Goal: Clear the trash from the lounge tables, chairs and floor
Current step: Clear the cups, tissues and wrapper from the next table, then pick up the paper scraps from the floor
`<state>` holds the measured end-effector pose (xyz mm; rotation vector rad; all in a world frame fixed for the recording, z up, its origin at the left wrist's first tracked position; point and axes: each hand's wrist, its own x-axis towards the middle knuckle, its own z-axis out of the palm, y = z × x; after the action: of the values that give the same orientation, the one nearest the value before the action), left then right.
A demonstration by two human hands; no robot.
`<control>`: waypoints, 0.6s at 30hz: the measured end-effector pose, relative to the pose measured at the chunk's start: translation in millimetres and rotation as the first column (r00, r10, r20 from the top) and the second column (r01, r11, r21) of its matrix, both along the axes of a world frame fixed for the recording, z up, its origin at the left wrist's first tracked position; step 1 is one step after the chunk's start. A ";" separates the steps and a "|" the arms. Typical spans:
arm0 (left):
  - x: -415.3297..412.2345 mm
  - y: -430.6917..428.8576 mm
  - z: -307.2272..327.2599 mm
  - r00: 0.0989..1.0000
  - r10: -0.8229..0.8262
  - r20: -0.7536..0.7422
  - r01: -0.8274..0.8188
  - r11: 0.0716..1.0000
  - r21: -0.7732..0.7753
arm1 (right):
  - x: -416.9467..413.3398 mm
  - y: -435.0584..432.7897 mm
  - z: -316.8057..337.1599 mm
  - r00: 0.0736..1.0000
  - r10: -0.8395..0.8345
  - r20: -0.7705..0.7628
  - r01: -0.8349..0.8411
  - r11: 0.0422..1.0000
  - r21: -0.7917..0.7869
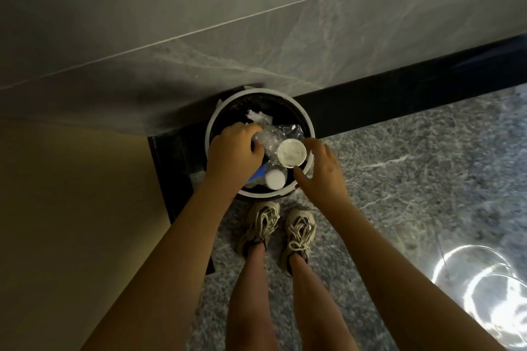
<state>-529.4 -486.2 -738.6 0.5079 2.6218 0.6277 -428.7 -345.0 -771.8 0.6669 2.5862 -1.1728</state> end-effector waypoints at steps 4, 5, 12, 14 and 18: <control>-2.9 13.8 33.1 0.996 -0.048 -0.081 0.051 0.998 0.043 | -10.7 4.6 32.6 0.993 -0.036 -0.111 0.039 0.999 0.025; -6.2 19.6 44.1 0.993 -0.066 -0.099 0.071 0.996 0.051 | -14.1 7.6 44.5 0.990 -0.041 -0.136 0.047 0.998 0.037; -41.3 71.1 161.8 0.910 -0.267 -0.317 0.303 0.951 0.067 | -39.0 46.9 170.1 0.940 -0.078 -0.331 0.141 0.975 0.171; -48.5 87.8 207.7 0.871 -0.300 -0.389 0.358 0.930 0.082 | -44.1 61.9 216.0 0.912 -0.105 -0.398 0.201 0.957 0.208; -51.2 124.6 299.0 0.809 -0.337 -0.481 0.455 0.878 0.150 | -38.9 98.4 311.2 0.834 -0.177 -0.523 0.361 0.892 0.273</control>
<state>-580.6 -361.5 -439.6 1.3977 2.7051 0.7880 -467.6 -246.6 -460.6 0.9516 3.2799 -1.0496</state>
